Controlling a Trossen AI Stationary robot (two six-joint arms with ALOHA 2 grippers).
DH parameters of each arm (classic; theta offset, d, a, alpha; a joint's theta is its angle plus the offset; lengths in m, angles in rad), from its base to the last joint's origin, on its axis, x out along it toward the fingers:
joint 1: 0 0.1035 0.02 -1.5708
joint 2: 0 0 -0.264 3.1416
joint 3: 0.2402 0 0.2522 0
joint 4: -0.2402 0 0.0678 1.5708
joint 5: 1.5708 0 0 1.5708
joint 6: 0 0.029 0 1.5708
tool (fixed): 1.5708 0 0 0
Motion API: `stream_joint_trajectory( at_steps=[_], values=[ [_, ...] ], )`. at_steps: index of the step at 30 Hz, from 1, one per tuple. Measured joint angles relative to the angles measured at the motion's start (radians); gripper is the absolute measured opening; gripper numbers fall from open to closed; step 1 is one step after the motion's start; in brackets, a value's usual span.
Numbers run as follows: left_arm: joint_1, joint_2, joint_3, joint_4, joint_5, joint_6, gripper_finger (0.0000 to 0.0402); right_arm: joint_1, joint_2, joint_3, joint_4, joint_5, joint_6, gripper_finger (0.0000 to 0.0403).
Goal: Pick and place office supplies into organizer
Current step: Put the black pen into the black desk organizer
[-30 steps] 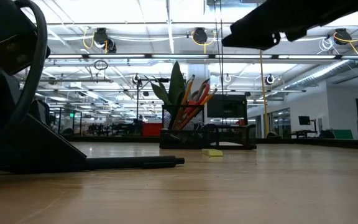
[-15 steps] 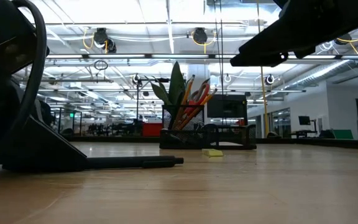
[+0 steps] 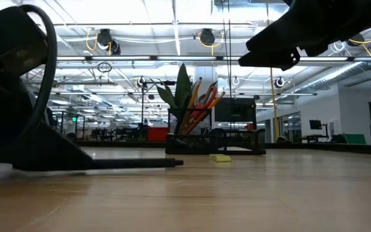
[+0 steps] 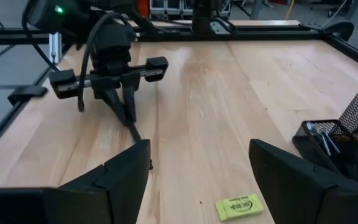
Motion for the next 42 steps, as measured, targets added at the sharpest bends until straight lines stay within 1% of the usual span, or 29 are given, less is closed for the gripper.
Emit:
stream_joint_trajectory(
  at_steps=[3,7,9,11,13,16,20,22,24,27,30,33,35,38,42],
  values=[
    [0.000,-0.027,0.002,0.020,-0.013,0.018,0.0016,0.000,0.000,0.000,0.021,-0.021,0.000,0.0263],
    [0.007,-0.044,0.003,0.031,-0.021,0.019,0.0036,0.000,0.000,0.000,0.037,-0.026,0.000,0.0263],
    [0.013,-0.047,0.004,0.075,-0.045,0.035,0.0041,0.000,0.000,-0.007,0.046,-0.026,0.010,0.0263],
    [0.017,-0.049,0.004,0.114,-0.080,0.071,0.0039,0.000,0.000,-0.034,0.092,-0.027,0.026,0.0263],
    [0.023,-0.053,0.004,0.165,-0.097,0.115,0.0031,0.000,0.000,-0.079,0.173,-0.049,0.026,0.0263],
    [0.033,-0.054,0.005,0.238,-0.106,0.174,0.0019,0.000,0.000,-0.171,0.367,-0.072,0.027,0.0263],
    [0.053,-0.054,0.006,0.337,-0.129,0.241,0.0024,-0.002,0.000,-0.295,0.624,-0.099,0.070,0.0263],
    [0.066,-0.054,0.006,0.398,-0.136,0.279,0.0034,-0.007,0.000,-0.338,0.690,-0.100,0.094,0.0263],
    [0.086,-0.054,0.006,0.479,-0.136,0.340,0.0041,-0.018,0.000,-0.361,0.708,-0.100,0.115,0.0263],
    [0.121,-0.054,0.006,0.563,-0.100,0.409,0.0037,-0.035,0.000,-0.367,0.707,-0.100,0.148,0.0263],
    [0.158,-0.055,0.006,0.621,-0.060,0.425,0.0024,-0.041,0.000,-0.367,0.708,-0.100,0.154,0.0263],
    [0.193,-0.055,0.006,0.634,-0.027,0.422,0.0018,-0.041,0.000,-0.367,0.709,-0.101,0.157,0.0263],
    [0.216,-0.055,0.006,0.637,0.007,0.421,0.0019,-0.041,0.000,-0.359,0.705,-0.101,0.172,0.0263],
    [0.253,-0.055,0.006,0.669,0.048,0.423,0.0033,-0.045,0.000,-0.339,0.705,-0.102,0.179,0.0263],
    [0.301,-0.056,0.007,0.701,0.110,0.414,0.0039,-0.062,0.000,-0.316,0.696,-0.143,0.177,0.0263]
  ],
)
